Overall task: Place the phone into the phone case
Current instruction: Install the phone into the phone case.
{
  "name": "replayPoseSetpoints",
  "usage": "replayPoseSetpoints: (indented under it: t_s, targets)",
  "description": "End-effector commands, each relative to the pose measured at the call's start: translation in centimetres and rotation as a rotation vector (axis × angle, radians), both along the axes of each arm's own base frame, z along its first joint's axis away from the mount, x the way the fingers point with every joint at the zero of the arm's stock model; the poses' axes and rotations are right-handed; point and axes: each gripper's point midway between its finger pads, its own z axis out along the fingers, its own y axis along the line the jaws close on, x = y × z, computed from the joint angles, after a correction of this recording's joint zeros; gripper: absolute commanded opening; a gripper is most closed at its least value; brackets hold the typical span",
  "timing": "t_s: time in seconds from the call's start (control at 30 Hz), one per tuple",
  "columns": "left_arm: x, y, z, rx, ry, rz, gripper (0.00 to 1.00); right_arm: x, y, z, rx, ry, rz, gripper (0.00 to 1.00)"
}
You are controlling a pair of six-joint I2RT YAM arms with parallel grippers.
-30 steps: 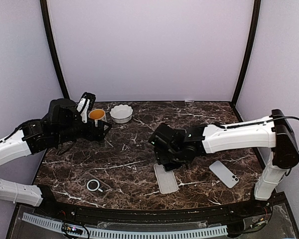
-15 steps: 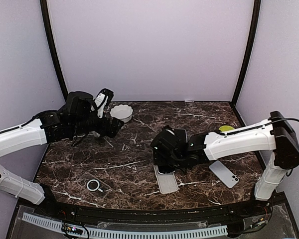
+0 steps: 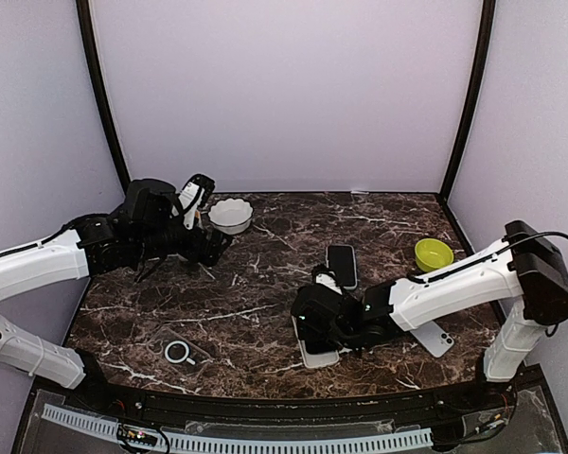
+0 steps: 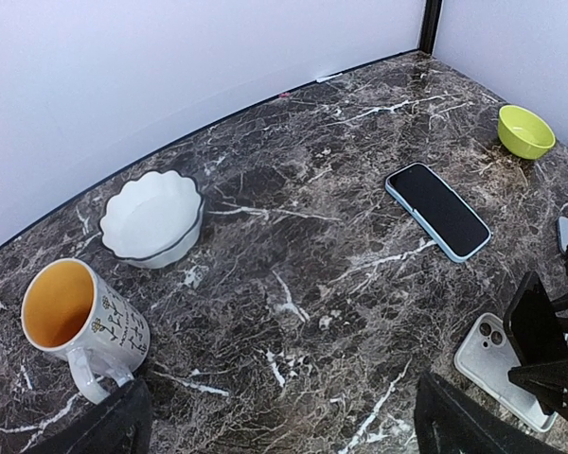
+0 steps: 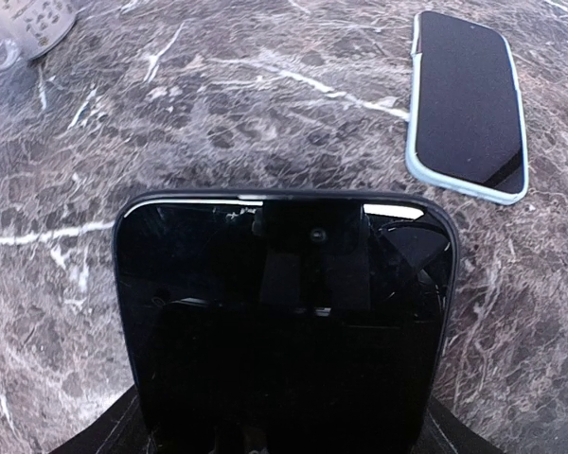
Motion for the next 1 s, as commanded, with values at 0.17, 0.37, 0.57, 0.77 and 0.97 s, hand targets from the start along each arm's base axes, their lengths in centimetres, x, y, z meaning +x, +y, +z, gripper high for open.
replayPoseSetpoints:
  t_s: [0.17,0.37,0.57,0.77,0.97]
  targets:
    - [-0.5,0.3,1.2,-0.020,-0.034,-0.019,0.99,-0.5,1.6,1.7,0.088,-0.086,0.038,0.00]
    - [-0.6,0.1,1.2,-0.025,-0.028,-0.028,0.99,-1.0,1.0,-0.1,0.035,-0.058,0.033,0.00]
    - [-0.7,-0.1,1.2,-0.032,-0.026,-0.038,0.99,-1.6,0.4,-1.4,-0.001,-0.036,0.034,0.00]
    - [-0.7,0.0,1.1,-0.026,-0.026,-0.037,0.99,-2.1,-0.3,-2.9,-0.004,-0.005,0.037,0.00]
    - [-0.7,0.0,1.0,-0.025,-0.022,-0.040,0.99,-2.2,0.5,-3.3,-0.029,0.002,0.051,0.00]
